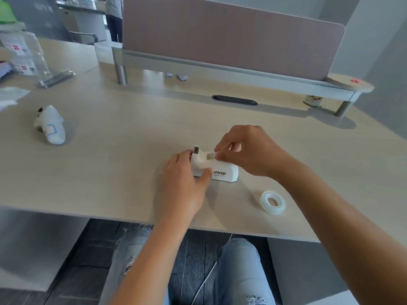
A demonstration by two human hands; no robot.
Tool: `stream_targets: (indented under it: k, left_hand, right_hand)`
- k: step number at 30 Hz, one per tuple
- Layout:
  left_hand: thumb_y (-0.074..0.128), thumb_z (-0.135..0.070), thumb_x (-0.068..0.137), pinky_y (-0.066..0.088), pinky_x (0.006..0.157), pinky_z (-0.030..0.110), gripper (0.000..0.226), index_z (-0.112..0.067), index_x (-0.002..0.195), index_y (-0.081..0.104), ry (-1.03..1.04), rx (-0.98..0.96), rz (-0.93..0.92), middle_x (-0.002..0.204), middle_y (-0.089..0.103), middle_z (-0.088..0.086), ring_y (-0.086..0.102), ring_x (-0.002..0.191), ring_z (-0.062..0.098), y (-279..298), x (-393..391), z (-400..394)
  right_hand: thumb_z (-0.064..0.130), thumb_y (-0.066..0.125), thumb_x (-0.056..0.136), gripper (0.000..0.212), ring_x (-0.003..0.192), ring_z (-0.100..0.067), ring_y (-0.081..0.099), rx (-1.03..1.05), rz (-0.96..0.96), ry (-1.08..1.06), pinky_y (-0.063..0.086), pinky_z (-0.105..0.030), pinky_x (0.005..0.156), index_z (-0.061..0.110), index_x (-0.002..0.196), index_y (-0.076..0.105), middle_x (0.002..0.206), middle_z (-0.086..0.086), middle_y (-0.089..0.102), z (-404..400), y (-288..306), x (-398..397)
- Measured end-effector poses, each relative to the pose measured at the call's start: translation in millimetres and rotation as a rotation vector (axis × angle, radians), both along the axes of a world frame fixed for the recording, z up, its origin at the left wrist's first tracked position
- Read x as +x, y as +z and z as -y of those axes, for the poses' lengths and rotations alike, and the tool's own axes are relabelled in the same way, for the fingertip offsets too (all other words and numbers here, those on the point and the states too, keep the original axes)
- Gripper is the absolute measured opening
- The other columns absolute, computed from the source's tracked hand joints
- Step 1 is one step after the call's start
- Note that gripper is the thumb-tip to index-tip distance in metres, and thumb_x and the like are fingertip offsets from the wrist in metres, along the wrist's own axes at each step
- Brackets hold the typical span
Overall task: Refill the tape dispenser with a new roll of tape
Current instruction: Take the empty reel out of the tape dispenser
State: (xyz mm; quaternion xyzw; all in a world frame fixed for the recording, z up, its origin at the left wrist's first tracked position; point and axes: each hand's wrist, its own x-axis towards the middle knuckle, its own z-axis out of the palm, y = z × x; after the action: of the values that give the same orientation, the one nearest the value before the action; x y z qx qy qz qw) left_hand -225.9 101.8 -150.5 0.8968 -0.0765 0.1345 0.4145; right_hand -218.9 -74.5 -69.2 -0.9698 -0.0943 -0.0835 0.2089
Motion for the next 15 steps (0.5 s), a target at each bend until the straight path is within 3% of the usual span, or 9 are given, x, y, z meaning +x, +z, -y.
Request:
stream_targets:
  k: [5, 10, 15]
  left_hand:
    - [0.070, -0.046, 0.089, 0.053, 0.091, 0.047, 0.050, -0.024, 0.133, 0.061, 0.004, 0.009, 0.000, 0.120, 0.068, -0.002, 0.061, 0.114, 0.027, 0.1, 0.2, 0.2]
    - [0.072, -0.045, 0.088, 0.055, 0.090, 0.050, 0.051, -0.024, 0.133, 0.062, 0.009, -0.037, -0.023, 0.118, 0.067, -0.001, 0.061, 0.115, 0.028, 0.0, -0.5, 0.6]
    - [0.073, -0.045, 0.086, 0.055, 0.091, 0.049, 0.055, -0.026, 0.135, 0.060, 0.006, -0.039, -0.023, 0.121, 0.066, -0.002, 0.060, 0.117, 0.028, 0.9, -1.1, 1.5]
  right_hand:
    - [0.026, 0.076, 0.093, 0.006, 0.084, -0.012, 0.067, -0.070, 0.014, 0.031, 0.056, -0.034, 0.080, 0.022, 0.096, 0.079, 0.097, 0.005, 0.071, 8.5, 2.3, -2.1]
    - [0.022, 0.073, 0.096, 0.005, 0.080, -0.007, 0.066, 0.038, 0.114, 0.008, 0.048, -0.014, 0.070, 0.017, 0.097, 0.073, 0.098, 0.002, 0.069, 18.7, -19.1, -12.3]
    - [0.023, 0.074, 0.096, 0.006, 0.088, -0.009, 0.069, 0.309, 0.155, -0.101, 0.057, -0.026, 0.076, 0.018, 0.094, 0.072, 0.102, 0.002, 0.071, 17.4, -33.3, -19.7]
